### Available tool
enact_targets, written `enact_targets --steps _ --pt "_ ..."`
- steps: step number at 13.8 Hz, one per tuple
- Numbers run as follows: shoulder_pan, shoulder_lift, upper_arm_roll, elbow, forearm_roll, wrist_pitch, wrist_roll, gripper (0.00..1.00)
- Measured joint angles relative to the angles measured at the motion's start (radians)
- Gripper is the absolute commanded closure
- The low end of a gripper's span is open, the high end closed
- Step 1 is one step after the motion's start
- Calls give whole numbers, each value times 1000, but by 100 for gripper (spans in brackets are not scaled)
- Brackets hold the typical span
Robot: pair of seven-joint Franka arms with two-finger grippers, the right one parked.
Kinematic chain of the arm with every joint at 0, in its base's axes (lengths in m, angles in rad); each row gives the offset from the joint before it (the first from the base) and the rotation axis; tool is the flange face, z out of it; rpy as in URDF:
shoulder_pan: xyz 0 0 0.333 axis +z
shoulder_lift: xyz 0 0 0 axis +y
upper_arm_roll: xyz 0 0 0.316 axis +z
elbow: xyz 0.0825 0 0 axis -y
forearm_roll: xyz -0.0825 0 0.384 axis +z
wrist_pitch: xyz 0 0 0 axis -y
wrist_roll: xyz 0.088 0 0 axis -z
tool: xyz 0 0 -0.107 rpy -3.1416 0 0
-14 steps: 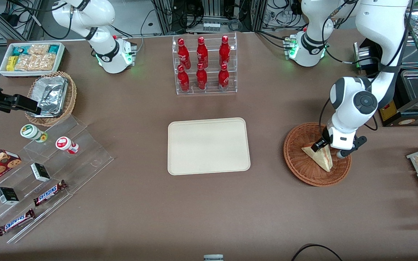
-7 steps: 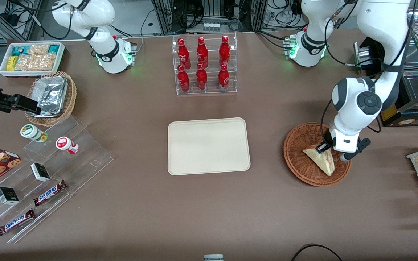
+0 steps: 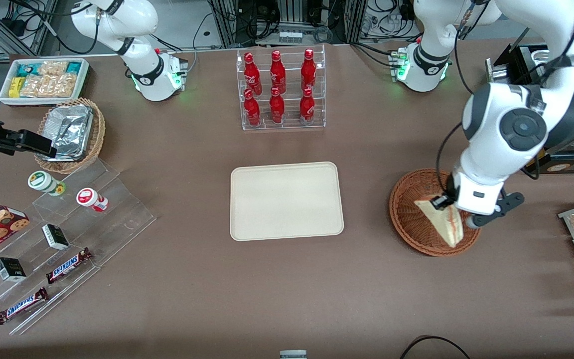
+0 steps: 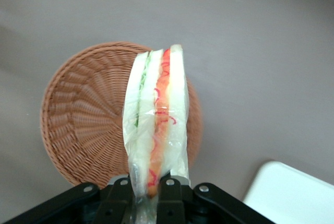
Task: Place sandwich from basket to tray
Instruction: 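Lift the sandwich and carry it over the white tray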
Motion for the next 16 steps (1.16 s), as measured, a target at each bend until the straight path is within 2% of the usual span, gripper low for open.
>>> enact_targets --steps 4,8,13,16 --pt "-195 24 -4 27 1 -6 -34 100" --pt "-372 143 -6 119 2 -4 -135 100" --pt "-508 362 -6 285 2 8 -185 100" --pt "-563 459 -5 337 2 66 -190 100"
